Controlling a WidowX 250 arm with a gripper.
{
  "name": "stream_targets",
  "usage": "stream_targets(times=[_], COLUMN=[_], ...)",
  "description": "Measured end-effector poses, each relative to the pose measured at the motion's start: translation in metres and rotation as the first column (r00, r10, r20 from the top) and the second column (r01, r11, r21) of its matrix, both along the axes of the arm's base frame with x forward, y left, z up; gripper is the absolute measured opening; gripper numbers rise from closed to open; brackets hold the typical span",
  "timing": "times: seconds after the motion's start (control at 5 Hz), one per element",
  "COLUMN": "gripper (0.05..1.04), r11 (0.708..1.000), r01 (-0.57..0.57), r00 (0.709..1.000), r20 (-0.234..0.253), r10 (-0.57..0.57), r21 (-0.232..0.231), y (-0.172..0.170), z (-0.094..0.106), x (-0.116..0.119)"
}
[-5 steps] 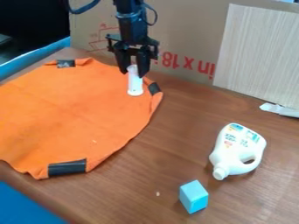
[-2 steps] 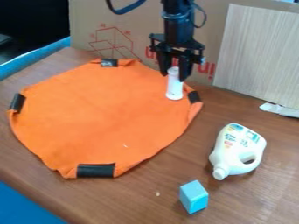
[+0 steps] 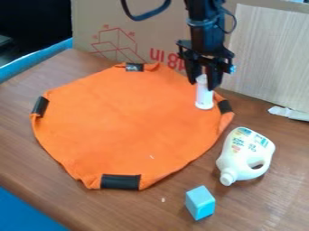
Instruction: Move the white figure from the top edge of the cloth to the top edge of the table
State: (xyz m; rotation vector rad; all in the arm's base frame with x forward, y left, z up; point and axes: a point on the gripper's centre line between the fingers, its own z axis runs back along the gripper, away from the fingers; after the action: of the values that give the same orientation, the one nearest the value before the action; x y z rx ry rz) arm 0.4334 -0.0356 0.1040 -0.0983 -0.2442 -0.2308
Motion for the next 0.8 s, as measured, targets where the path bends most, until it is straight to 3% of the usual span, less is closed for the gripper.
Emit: stream_targets(times=[0.2, 0.4, 0.6, 0.8], gripper=[0.543, 0.543, 0.543, 0.543], r11=[1.000, 0.999, 0.986, 0.969], r01=[0.031, -0.020, -0.141, -0.176], r00=[0.999, 0.998, 0.983, 0.973], r20=[0.023, 0.064, 0.107, 0.119], r10=[-0.031, 0.022, 0.151, 0.197], r21=[-0.003, -0.035, -0.092, -0.172], y=[-0.008, 0.010, 0.062, 0.087], z=[0.007, 0.031, 0.064, 0.088], x=[-0.003, -0.011, -0.024, -0.039])
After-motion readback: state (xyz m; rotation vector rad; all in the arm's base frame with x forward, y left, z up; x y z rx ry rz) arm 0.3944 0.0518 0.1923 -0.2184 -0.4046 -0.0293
